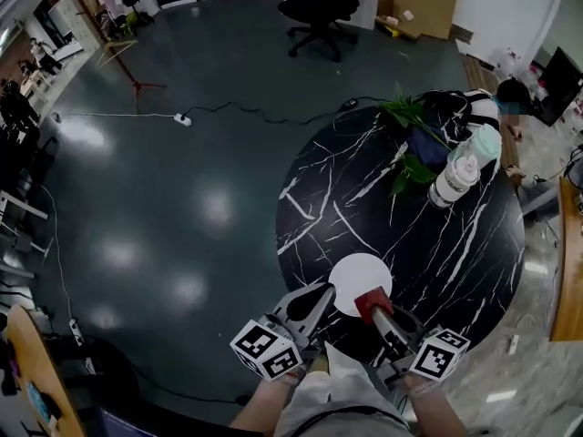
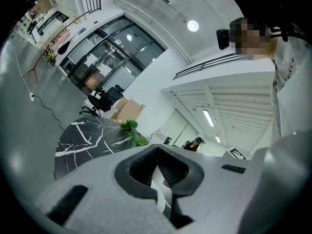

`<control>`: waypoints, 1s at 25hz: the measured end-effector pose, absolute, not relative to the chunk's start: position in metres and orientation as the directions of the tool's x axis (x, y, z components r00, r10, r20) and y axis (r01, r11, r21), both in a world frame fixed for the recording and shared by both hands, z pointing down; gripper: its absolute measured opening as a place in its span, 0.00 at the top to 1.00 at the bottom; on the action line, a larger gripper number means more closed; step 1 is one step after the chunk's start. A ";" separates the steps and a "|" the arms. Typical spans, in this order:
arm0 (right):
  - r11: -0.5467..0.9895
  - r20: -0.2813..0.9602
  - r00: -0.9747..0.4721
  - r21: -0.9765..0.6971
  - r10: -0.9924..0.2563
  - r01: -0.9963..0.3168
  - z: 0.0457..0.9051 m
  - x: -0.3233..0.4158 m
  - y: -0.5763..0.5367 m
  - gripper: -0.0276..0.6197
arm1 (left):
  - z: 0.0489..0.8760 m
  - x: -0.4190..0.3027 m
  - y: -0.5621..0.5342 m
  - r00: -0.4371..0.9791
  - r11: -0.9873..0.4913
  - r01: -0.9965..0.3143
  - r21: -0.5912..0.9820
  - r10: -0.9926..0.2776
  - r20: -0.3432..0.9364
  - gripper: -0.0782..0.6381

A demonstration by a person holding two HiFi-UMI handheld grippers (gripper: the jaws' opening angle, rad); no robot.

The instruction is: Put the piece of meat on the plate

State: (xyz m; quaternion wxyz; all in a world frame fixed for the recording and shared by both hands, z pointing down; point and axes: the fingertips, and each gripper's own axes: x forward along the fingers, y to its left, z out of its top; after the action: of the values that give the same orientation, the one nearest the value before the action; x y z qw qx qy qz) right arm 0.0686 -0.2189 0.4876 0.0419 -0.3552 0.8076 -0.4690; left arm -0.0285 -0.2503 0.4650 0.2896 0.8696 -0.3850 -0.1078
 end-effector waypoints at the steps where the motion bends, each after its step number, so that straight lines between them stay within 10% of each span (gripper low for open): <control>1: 0.305 0.276 -0.747 -0.786 -0.605 -0.538 0.493 0.069 -0.222 0.82 | 0.471 -0.027 -0.252 0.683 -0.538 -0.610 0.582 -0.729 0.042 0.88; 25: 0.230 0.491 -0.780 -0.768 -0.388 -0.598 0.577 0.048 -0.260 0.82 | 0.521 -0.032 -0.277 0.618 -0.466 -0.669 0.579 -0.782 0.085 0.88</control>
State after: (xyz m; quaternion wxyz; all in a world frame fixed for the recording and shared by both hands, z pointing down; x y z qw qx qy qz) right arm 0.0483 -0.2600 0.5768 -0.0981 -0.3169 0.7779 -0.5336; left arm -0.0320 -0.2774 0.5212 0.2920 0.8508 -0.4262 -0.0964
